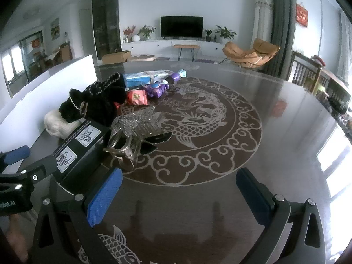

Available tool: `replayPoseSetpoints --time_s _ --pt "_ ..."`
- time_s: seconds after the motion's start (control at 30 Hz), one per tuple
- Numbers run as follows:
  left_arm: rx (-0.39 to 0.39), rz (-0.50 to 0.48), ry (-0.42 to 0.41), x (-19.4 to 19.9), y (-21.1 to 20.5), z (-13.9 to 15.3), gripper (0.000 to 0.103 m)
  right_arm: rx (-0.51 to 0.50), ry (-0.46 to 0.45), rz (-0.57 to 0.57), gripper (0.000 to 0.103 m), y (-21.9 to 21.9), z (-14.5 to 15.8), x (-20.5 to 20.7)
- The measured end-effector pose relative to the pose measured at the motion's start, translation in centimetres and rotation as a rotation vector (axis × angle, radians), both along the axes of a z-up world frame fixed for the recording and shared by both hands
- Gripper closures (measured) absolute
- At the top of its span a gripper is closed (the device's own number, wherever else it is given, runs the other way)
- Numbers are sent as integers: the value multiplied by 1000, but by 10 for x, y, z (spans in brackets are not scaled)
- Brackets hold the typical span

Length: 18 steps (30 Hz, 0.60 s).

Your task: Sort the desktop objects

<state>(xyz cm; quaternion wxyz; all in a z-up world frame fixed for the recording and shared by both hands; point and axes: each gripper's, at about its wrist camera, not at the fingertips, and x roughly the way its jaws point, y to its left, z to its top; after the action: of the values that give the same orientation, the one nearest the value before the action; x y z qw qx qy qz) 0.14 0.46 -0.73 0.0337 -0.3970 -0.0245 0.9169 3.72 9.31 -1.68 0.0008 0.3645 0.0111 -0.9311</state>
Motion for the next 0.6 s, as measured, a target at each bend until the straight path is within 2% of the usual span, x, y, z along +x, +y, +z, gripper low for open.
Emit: replayPoseSetpoints --time_s 0.6 --pt "34 -13 -23 -1 0 -4 0 -51 -80 16 0 6 -11 -12"
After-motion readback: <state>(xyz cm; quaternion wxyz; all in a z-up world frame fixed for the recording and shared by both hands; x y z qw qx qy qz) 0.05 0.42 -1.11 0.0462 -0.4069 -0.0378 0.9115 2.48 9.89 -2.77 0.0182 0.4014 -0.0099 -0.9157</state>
